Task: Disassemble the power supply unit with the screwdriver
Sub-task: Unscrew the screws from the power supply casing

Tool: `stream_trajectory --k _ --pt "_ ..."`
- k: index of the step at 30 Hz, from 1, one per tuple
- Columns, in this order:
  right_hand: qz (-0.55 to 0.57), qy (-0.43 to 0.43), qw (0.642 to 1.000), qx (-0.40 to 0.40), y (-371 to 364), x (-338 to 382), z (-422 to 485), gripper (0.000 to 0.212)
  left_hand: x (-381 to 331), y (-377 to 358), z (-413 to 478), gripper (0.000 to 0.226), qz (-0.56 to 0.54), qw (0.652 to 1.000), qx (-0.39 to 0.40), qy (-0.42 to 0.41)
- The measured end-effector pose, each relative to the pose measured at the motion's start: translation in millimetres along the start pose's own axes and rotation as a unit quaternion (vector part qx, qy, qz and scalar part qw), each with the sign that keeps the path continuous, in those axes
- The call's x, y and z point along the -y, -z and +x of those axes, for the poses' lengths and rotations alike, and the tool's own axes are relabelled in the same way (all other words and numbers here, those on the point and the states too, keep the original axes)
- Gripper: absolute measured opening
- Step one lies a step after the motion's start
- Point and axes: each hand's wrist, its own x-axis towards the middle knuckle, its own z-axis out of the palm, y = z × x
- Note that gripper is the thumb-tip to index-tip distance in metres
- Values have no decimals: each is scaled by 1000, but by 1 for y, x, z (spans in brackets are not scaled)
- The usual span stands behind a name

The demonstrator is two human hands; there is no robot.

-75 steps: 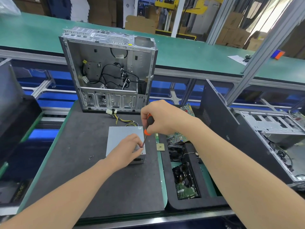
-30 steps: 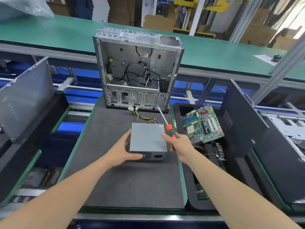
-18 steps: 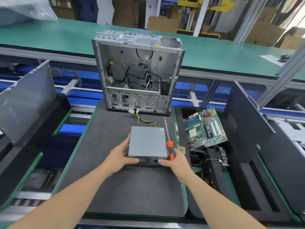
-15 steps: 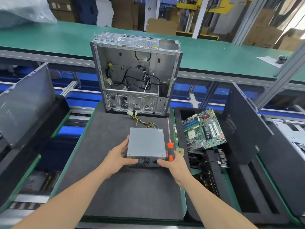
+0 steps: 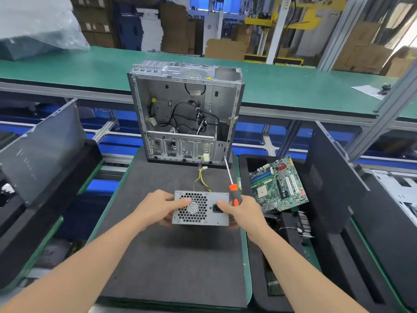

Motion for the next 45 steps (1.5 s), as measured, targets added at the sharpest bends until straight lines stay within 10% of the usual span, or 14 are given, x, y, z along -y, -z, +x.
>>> stream_trajectory --k 5,15,23,45 --pt "-110 26 993 -16 2 24 9 50 -13 -8 12 75 141 982 -122 -1" --pt "-352 145 925 4 20 57 30 62 -1 -24 33 22 -196 977 -42 -67" --pt "-352 265 898 11 18 127 32 23 12 0 61 27 -251 960 -1 -121" --pt "-444 337 829 -31 -13 193 -2 14 20 13 79 23 -282 939 68 -182"
